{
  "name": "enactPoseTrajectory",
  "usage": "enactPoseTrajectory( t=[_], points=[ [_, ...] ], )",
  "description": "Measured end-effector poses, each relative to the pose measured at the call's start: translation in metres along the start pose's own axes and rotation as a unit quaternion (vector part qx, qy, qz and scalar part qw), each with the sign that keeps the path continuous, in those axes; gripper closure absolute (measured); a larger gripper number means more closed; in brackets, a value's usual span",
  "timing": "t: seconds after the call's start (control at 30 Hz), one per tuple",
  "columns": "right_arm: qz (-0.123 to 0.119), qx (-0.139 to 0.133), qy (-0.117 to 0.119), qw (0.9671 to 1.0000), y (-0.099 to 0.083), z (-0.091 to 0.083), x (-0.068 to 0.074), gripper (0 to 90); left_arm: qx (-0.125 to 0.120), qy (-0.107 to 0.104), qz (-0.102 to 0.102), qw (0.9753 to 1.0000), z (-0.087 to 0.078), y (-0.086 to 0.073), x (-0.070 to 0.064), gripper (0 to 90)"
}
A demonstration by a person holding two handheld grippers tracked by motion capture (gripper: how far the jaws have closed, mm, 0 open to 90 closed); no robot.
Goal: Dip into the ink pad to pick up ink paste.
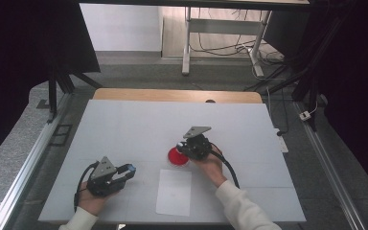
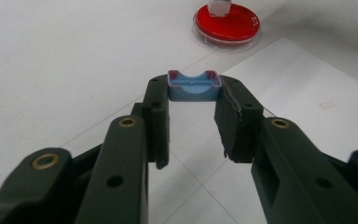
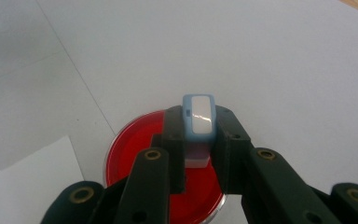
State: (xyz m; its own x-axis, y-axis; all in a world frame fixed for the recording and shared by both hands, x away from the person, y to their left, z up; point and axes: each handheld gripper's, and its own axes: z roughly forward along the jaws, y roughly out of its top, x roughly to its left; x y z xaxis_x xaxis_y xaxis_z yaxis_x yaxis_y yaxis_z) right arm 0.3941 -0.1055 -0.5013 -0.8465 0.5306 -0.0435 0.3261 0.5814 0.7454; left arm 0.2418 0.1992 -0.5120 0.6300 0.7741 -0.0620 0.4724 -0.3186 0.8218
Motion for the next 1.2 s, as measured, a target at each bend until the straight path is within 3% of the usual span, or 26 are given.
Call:
enactPoseTrajectory(
  t=[0.47, 0.7, 1.2],
  points=[
    [0.007, -0.028, 0.016, 0.9995, 0.004, -0.018, -0.001, 75.3, -0.001, 0.000, -0.001, 1.0000, 0.000, 0.000, 0.001, 65.6],
    [-0.002, -0.012, 0.024, 0.9996, 0.005, -0.025, 0.000, 75.2, 0.000, 0.000, 0.000, 1.0000, 0.000, 0.000, 0.000, 65.5],
    [-0.013, 0.014, 0.022, 0.9996, 0.002, -0.019, 0.000, 75.2, 0.001, 0.000, 0.000, 1.0000, 0.000, -0.001, 0.001, 65.6]
  ],
)
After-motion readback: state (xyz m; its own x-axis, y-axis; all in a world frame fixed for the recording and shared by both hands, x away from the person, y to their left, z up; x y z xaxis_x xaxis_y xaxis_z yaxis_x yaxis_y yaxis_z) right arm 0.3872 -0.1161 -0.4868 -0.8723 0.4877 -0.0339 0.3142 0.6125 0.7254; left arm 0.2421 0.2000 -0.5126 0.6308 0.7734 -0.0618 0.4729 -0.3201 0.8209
